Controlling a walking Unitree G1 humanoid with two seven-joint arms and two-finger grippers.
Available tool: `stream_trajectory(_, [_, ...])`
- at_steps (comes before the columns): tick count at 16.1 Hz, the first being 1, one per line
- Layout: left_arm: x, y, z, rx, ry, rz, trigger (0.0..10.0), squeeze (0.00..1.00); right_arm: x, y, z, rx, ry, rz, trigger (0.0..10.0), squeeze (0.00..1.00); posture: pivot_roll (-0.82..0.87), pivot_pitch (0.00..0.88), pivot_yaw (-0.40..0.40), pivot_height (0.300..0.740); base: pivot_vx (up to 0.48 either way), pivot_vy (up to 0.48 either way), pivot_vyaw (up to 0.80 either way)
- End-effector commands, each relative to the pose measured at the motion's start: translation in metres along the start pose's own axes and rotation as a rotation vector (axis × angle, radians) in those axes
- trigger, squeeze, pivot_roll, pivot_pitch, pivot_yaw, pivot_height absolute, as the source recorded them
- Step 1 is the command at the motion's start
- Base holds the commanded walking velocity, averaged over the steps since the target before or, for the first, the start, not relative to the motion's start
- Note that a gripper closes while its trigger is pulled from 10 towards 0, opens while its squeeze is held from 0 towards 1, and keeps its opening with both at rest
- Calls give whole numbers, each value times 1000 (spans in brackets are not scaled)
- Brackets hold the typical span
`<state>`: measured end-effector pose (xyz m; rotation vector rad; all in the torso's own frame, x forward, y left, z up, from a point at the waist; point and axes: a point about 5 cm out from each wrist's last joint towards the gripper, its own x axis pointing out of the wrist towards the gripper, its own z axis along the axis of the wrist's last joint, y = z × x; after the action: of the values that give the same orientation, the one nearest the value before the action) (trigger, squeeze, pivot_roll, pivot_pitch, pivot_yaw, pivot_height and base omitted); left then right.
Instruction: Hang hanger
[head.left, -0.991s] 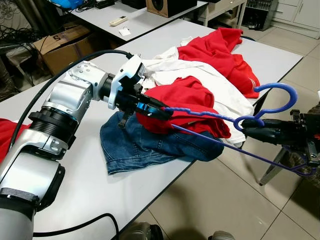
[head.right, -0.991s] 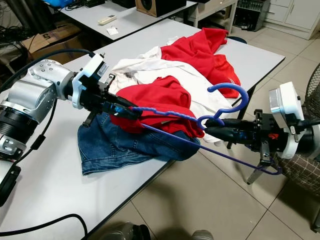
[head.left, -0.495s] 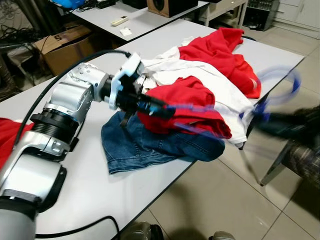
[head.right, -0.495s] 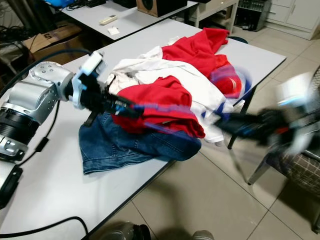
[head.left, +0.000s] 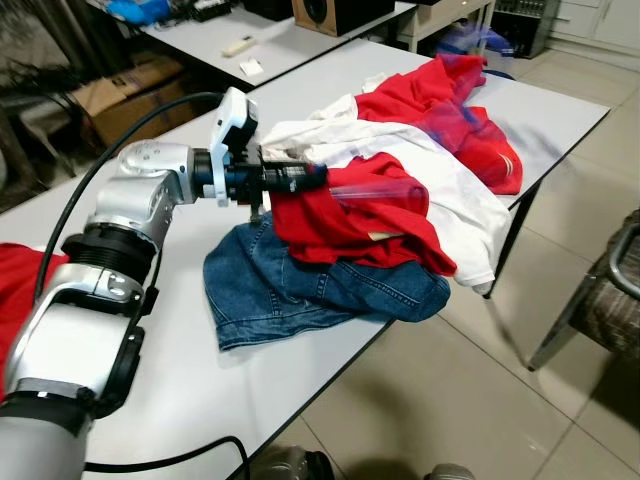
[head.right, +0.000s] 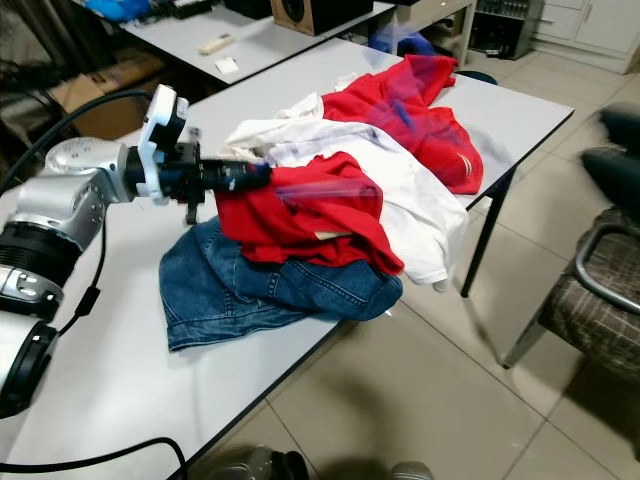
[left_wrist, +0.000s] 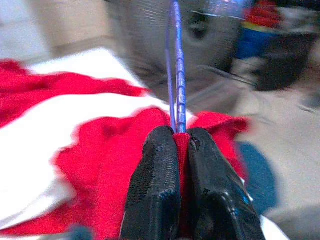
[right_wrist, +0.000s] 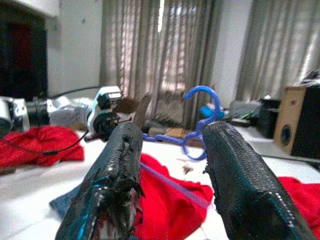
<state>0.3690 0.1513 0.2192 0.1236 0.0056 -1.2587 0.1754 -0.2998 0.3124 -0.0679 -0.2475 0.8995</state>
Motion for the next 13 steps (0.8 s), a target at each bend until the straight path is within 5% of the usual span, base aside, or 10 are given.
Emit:
stream_trajectory(1, [-1, 9, 13, 41, -31, 91, 0, 0, 5, 8, 0, 2, 9, 31, 10000, 1000, -307, 0, 219, 740, 0, 0, 0])
stream_trajectory(4, [6, 8, 42, 10, -257, 125, 0, 0, 38, 26, -65, 43, 211, -69, 10000, 1000, -312, 0, 230, 740, 0, 0, 0])
stream_trajectory(8, [12, -13, 49, -34, -335, 11, 0, 0, 77, 12, -127, 35, 213, -418, 10000, 1000, -297, 0, 218, 740, 0, 0, 0])
stream_trajectory(13, [16, -35, 61, -62, -362, 7, 0, 0, 112, 12, -136, 39, 85, -283, 10000, 1000, -253, 0, 169, 740, 0, 0, 0])
